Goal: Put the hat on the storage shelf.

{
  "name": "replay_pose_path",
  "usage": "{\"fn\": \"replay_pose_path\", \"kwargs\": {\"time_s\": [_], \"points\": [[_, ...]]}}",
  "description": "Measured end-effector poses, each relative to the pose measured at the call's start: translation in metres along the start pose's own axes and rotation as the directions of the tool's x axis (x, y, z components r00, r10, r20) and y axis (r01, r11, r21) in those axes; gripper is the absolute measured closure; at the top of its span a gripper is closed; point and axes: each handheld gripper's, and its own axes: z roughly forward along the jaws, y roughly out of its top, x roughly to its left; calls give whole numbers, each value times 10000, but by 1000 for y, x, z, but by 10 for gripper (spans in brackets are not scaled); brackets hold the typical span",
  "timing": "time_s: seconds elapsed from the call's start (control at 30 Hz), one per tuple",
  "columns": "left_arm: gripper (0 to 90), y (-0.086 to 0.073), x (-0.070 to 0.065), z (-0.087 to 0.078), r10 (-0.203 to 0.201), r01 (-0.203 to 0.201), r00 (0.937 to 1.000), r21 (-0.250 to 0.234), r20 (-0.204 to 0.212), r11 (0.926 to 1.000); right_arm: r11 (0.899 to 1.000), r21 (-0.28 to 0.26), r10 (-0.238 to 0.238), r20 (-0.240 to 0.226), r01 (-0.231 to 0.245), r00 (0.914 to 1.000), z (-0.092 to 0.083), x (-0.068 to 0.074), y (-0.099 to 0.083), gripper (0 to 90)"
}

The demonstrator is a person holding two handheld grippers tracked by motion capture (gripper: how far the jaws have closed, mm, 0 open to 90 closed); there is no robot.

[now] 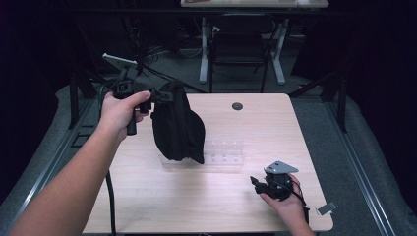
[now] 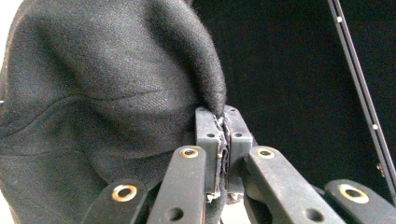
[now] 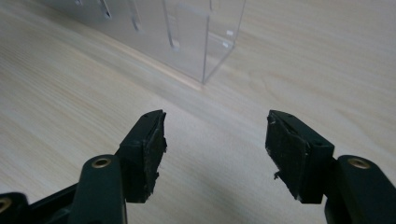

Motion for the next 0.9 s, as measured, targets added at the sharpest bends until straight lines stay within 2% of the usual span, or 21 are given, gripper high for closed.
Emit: {"fn": "replay_pose_path", "kwargs": {"time_s": [0.03,0.07,0.1,0.2,0.37,0.5,0.63,0.7,0.8,0.87,0.9], "points": [[880,0,-1,0,-2,2,10000,-158,-24,9999,9993,-43,-362,73,362,9993,-6,1,6,366],[880,0,-1,0,25,-25,10000,-203,15,9998,9993,-43,-362,73,362,9993,-6,1,6,366],[879,1,-1,4,-10,10,10000,59,26,10000,9987,-466,-216,-114,211,9997,-7,5,9,363],[878,1,-2,7,48,-47,10000,63,-65,10000,9973,-685,-266,-201,251,9994,-9,8,12,360],[878,2,-5,15,129,-131,9998,114,163,9998,9962,-767,-431,-371,401,9984,-10,11,17,355],[878,3,-6,19,114,-116,9998,92,154,9999,9948,-977,-344,-489,295,9982,-11,12,21,355],[877,4,-8,23,169,-175,9996,225,247,9996,9955,-907,-326,-443,284,9985,-12,13,27,380],[877,4,-9,25,189,-194,9995,225,243,9996,9961,-880,-163,-709,100,9973,-11,14,30,410],[876,4,-10,26,208,-216,9993,243,314,9995,9969,-784,-171,-928,98,9955,-11,15,34,428],[876,4,-11,27,245,-252,9993,245,269,9994,9970,-720,-326,-852,265,9958,-10,18,38,438],[876,4,-11,28,247,-255,9992,244,302,9994,9964,-771,-436,-1002,360,9940,-8,20,41,452]]}}
